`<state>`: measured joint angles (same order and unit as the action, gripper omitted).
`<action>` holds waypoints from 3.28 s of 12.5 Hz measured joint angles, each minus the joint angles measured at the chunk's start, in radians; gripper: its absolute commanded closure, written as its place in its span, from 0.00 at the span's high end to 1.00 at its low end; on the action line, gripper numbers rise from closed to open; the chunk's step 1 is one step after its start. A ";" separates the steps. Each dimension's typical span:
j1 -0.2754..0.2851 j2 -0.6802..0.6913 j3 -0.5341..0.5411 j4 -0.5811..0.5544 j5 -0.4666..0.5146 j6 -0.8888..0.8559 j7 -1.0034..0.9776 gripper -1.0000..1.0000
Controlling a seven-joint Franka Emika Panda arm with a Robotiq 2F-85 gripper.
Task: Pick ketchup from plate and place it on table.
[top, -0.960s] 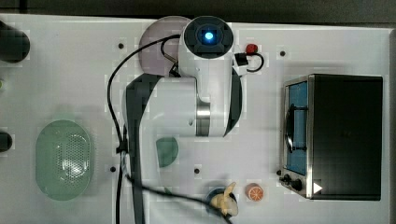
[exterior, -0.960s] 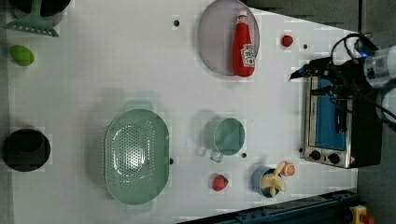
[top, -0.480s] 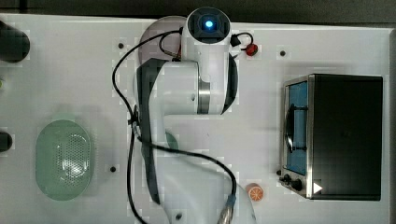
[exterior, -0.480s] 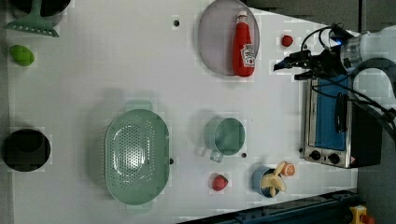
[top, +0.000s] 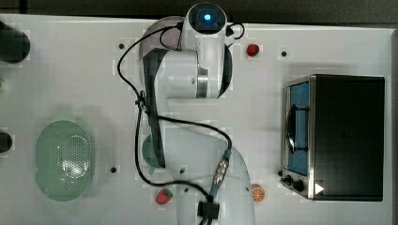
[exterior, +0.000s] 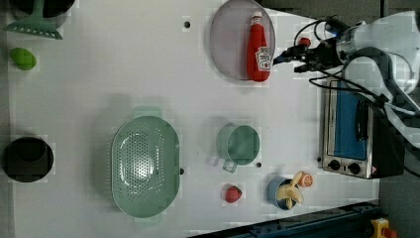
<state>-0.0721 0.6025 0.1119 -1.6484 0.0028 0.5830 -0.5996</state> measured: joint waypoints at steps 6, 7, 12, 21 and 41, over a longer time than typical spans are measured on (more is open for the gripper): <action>0.014 0.166 -0.004 0.042 -0.005 0.192 -0.072 1.00; 0.016 0.187 -0.006 0.050 -0.014 0.214 -0.076 1.00; 0.021 0.229 0.000 0.059 -0.032 0.296 -0.081 0.96; 0.035 0.223 -0.006 0.072 -0.021 0.313 -0.083 0.58; -0.042 -0.526 -0.087 -0.637 0.030 0.198 0.037 0.58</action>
<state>-0.1138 0.0770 0.0246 -2.2852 0.0329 0.7812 -0.5625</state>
